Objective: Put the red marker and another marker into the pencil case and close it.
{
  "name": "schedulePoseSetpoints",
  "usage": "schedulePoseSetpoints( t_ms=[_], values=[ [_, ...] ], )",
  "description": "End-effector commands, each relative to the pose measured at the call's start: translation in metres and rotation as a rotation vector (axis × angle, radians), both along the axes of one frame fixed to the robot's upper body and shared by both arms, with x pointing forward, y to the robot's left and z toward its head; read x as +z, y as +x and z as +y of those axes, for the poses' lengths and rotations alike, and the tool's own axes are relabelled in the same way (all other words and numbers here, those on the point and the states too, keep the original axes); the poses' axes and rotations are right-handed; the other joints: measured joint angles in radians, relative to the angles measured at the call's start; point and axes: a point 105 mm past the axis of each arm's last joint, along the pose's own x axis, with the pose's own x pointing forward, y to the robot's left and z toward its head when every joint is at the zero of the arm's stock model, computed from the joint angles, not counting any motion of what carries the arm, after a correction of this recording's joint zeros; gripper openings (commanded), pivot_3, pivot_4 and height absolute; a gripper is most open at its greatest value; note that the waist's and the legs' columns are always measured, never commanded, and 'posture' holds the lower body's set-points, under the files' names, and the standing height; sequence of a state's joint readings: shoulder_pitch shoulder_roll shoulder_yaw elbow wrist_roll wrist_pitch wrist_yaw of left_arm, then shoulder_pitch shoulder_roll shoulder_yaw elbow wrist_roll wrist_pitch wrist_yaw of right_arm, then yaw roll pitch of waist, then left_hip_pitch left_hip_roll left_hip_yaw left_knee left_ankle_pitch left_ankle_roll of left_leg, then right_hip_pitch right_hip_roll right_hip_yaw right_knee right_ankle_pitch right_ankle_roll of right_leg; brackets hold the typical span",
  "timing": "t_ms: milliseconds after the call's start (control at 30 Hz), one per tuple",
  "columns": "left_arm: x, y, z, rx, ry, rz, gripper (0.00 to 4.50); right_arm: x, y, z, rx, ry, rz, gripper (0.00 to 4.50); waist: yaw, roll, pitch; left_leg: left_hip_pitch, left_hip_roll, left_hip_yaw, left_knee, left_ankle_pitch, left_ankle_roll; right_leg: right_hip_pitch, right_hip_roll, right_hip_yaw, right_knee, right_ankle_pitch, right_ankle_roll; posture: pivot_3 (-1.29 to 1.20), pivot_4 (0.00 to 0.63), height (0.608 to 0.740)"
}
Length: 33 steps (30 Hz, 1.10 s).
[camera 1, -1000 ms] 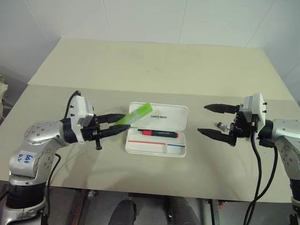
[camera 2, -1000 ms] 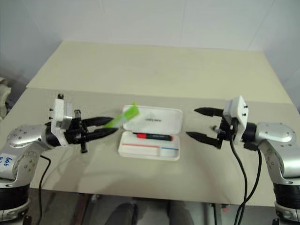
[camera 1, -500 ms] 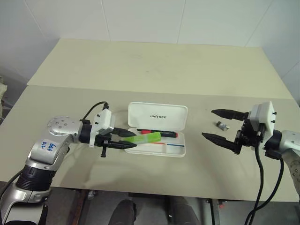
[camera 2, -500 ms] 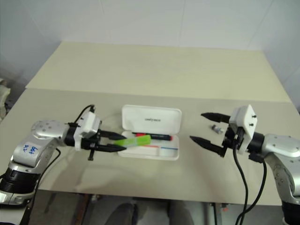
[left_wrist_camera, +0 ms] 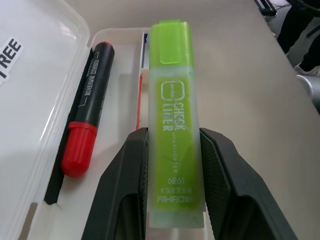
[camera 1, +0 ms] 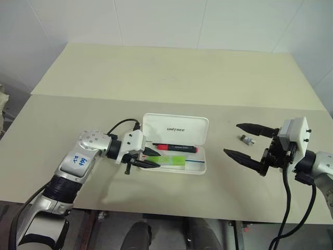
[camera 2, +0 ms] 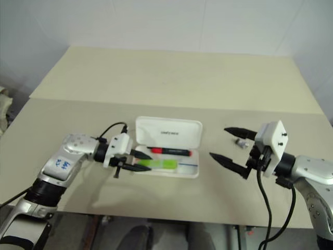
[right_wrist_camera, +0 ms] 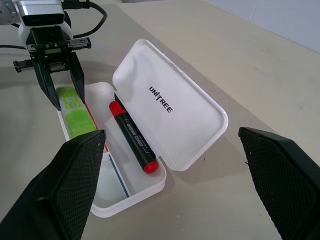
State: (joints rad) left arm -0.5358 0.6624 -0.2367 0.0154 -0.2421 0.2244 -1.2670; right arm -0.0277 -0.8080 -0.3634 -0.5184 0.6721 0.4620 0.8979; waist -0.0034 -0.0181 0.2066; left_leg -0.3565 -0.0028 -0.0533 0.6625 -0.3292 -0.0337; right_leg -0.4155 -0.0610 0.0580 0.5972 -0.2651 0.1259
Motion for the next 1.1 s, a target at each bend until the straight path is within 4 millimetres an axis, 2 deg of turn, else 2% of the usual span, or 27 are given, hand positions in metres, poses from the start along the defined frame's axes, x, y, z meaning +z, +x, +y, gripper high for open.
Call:
schedulePoseSetpoints(
  t_ms=[33,400,433,700,900,1100],
  values=[
    [0.005,0.002,0.001,-0.021,0.023,-0.041,1.01,0.014,-0.005,0.003,0.006,0.003,-0.061,4.5,0.001,0.0,0.0,0.0,0.0,0.0,0.0,0.0,0.0,0.0,0.0,0.0,0.0,0.0,0.0,0.0,0.15,0.74],
    [0.004,0.009,0.004,0.009,0.056,-0.049,1.01,0.015,-0.004,0.005,0.004,0.011,-0.072,4.5,0.002,0.0,0.0,0.0,0.0,0.0,0.001,0.0,0.0,0.0,0.0,0.0,0.002,0.0,0.0,0.0,0.15,0.74],
    [0.004,0.009,0.003,0.006,0.053,-0.043,1.76,0.015,-0.004,0.005,0.004,0.011,-0.073,4.5,0.002,0.0,0.0,0.0,0.0,0.0,0.001,0.0,0.0,0.0,0.0,0.0,0.002,0.0,0.0,0.0,0.15,0.74],
    [0.009,0.011,-0.005,-0.009,0.021,-0.067,4.47,0.016,-0.003,0.007,0.006,0.011,-0.078,4.5,0.002,0.0,0.0,0.0,0.0,0.0,0.002,0.0,0.0,0.0,0.0,0.0,0.003,0.0,0.0,0.0,0.15,0.74],
    [0.019,0.006,-0.014,-0.034,-0.043,-0.04,4.47,0.015,0.0,0.008,0.012,0.017,-0.076,4.5,0.002,0.0,0.0,0.0,0.0,0.0,0.002,0.0,0.0,0.0,0.0,0.0,0.004,0.0,0.0,0.0,0.15,0.74],
    [0.033,-0.001,-0.011,-0.029,-0.147,0.016,4.47,0.012,0.009,0.003,0.004,0.025,-0.058,4.5,0.001,0.0,0.0,0.001,0.0,0.0,0.003,0.001,0.0,0.0,0.0,0.0,0.005,0.0,0.0,0.0,0.15,0.74]
  ],
)
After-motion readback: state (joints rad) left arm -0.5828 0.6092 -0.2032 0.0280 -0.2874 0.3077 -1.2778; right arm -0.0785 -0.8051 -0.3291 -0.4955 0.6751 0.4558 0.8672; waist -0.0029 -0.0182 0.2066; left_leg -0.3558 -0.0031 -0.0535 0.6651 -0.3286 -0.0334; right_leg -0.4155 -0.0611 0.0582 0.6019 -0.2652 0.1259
